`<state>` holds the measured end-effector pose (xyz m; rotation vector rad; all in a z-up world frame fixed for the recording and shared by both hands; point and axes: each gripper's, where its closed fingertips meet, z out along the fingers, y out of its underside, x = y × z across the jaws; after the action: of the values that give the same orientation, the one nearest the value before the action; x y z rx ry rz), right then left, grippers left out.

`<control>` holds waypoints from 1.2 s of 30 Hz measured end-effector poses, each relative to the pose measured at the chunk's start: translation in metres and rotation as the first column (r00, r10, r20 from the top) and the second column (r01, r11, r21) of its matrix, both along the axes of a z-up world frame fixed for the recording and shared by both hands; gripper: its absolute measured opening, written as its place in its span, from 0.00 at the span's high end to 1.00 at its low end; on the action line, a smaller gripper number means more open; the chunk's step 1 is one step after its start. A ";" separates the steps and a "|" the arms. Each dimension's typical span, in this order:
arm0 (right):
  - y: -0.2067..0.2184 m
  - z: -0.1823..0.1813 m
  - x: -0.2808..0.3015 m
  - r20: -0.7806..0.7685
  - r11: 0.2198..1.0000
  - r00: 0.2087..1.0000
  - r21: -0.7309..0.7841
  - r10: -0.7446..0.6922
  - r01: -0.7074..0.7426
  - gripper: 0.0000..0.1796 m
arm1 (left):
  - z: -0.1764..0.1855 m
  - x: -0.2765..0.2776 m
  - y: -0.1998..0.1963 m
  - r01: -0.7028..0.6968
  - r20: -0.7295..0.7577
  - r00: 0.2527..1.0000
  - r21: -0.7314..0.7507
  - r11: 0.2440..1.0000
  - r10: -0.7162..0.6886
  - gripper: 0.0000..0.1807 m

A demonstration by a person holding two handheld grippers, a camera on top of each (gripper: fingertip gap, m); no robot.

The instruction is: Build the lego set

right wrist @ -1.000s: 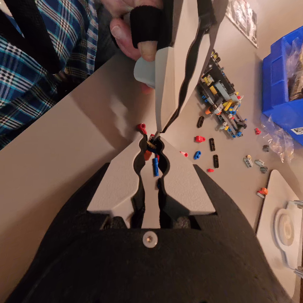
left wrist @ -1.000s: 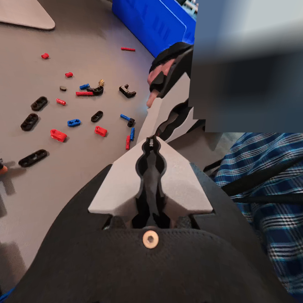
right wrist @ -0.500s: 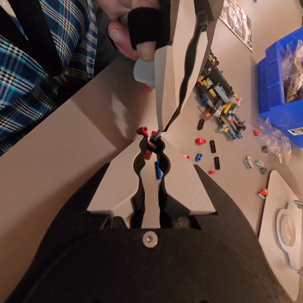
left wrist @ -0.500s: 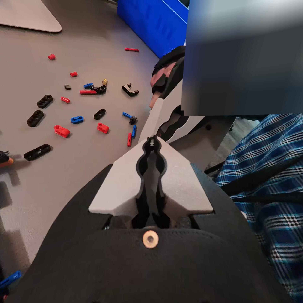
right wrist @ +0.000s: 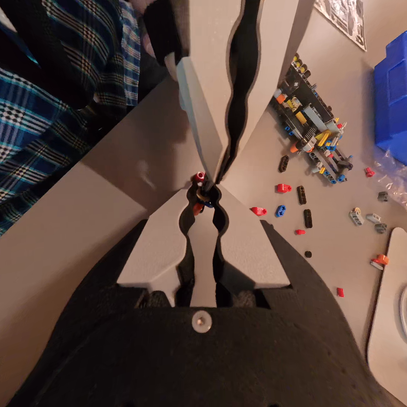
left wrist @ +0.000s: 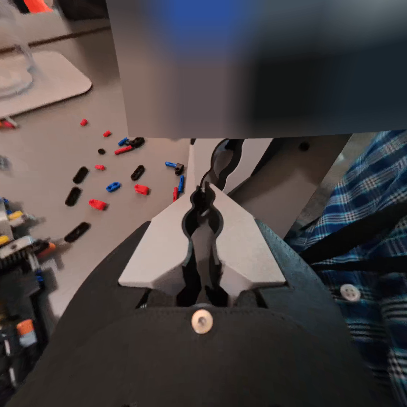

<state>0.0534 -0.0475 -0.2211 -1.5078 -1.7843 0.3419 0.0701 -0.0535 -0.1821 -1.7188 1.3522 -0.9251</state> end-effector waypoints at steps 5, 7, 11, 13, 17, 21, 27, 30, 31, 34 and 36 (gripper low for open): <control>0.002 0.002 -0.002 -0.002 0.998 1.000 0.062 -0.003 0.003 0.95 | -0.001 -0.007 0.007 -0.031 0.126 0.989 -0.310 0.950 0.074 1.00; 0.003 0.002 -0.002 -0.011 0.998 1.000 0.056 -0.003 0.004 0.94 | -0.001 -0.008 0.008 -0.026 0.139 0.987 -0.361 0.932 0.081 1.00; 0.003 0.003 -0.002 -0.028 1.000 1.000 0.024 -0.006 0.007 0.94 | 0.002 -0.008 0.007 -0.013 0.157 0.985 -0.323 0.946 0.067 1.00; 0.000 0.001 -0.002 -0.025 1.000 1.000 -0.003 -0.008 0.008 0.94 | 0.003 -0.006 0.002 -0.005 0.121 0.992 -0.166 0.986 0.026 1.00; 0.001 -0.001 -0.001 -0.016 1.000 1.000 -0.029 -0.012 0.011 0.94 | 0.004 0.001 -0.001 0.012 0.045 0.999 0.065 0.998 -0.015 1.00; 0.002 0.000 -0.001 -0.014 1.000 1.000 0.024 -0.009 0.009 0.94 | 0.003 -0.004 0.005 -0.029 0.126 0.991 -0.199 0.980 0.055 1.00; 0.003 0.003 -0.001 -0.035 0.998 0.999 0.057 -0.006 0.008 0.94 | 0.005 -0.006 0.009 -0.017 0.179 0.980 -0.357 0.934 0.086 1.00; 0.004 0.000 0.000 -0.035 1.000 0.999 0.009 -0.028 0.028 0.94 | 0.004 -0.005 0.008 -0.026 0.170 0.982 -0.306 0.952 0.081 1.00; 0.003 0.000 0.000 -0.026 0.999 0.999 -0.011 -0.030 0.030 0.94 | 0.005 -0.004 0.004 -0.020 0.162 0.985 -0.228 0.973 0.058 1.00; 0.000 -0.002 -0.001 -0.029 0.999 0.999 -0.046 -0.023 0.022 0.94 | 0.007 0.001 -0.003 -0.006 0.102 0.995 -0.047 0.999 0.011 1.00; -0.002 -0.003 -0.002 -0.033 0.998 0.999 -0.063 -0.026 0.023 0.94 | 0.007 0.004 -0.005 0.004 0.069 0.998 0.030 1.000 -0.006 1.00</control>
<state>0.0518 -0.0498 -0.2244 -1.5572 -1.7419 0.4120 0.0741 -0.0586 -0.1748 -1.6474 1.3191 -0.9539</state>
